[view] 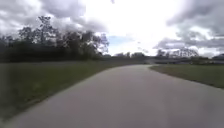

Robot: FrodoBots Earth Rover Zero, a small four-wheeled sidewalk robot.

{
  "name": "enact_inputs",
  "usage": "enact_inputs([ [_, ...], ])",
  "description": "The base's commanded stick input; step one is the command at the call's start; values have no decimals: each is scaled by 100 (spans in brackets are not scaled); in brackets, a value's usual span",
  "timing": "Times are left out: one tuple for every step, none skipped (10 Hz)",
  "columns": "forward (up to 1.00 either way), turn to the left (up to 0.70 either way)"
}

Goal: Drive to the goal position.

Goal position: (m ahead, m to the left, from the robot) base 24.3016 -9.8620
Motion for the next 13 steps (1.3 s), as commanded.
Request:
enact_inputs([
  [100, -10],
  [100, -5],
  [100, 0],
  [100, 0],
  [100, 0],
  [100, 0],
  [100, 0],
  [100, 0],
  [100, 0],
  [100, 0],
  [100, 0],
  [100, 0],
  [100, 0],
])
